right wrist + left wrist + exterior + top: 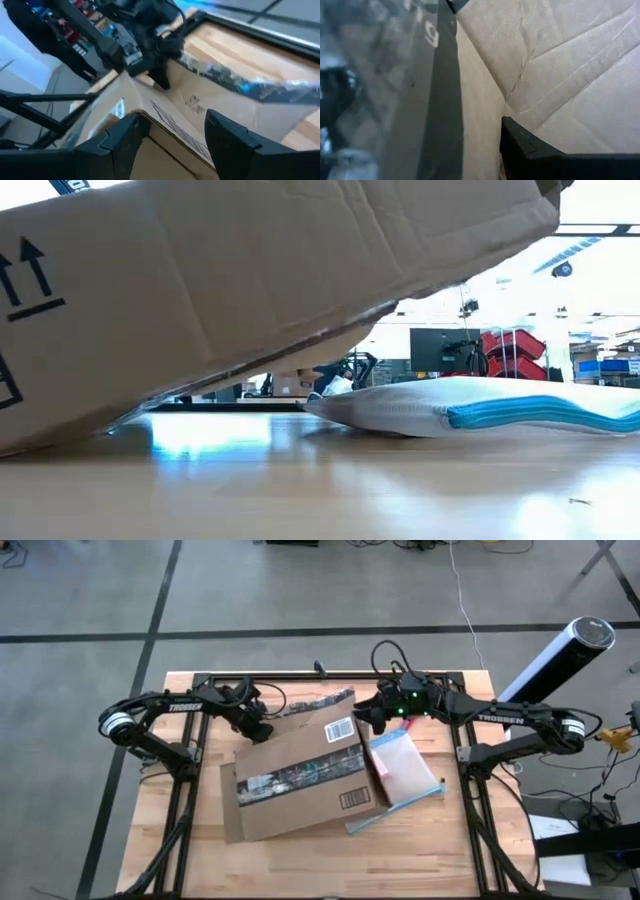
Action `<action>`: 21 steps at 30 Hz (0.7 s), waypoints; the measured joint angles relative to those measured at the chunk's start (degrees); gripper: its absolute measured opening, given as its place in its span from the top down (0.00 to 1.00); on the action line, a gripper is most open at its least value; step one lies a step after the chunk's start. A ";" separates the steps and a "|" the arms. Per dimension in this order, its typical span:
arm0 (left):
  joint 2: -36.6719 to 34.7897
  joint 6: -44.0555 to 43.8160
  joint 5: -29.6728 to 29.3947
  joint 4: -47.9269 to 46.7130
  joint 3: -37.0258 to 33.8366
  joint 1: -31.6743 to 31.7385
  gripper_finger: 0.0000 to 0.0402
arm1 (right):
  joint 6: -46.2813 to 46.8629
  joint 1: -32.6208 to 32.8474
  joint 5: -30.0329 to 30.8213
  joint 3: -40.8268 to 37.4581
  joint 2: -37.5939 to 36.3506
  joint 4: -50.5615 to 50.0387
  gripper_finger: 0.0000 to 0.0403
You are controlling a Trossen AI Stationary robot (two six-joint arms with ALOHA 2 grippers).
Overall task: Unpack boxes
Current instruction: Break down the box using the red cutter
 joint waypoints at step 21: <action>0.15 -0.22 -3.70 -1.07 -0.26 0.09 1.00 | 2.52 1.53 -4.15 0.07 0.88 8.12 0.54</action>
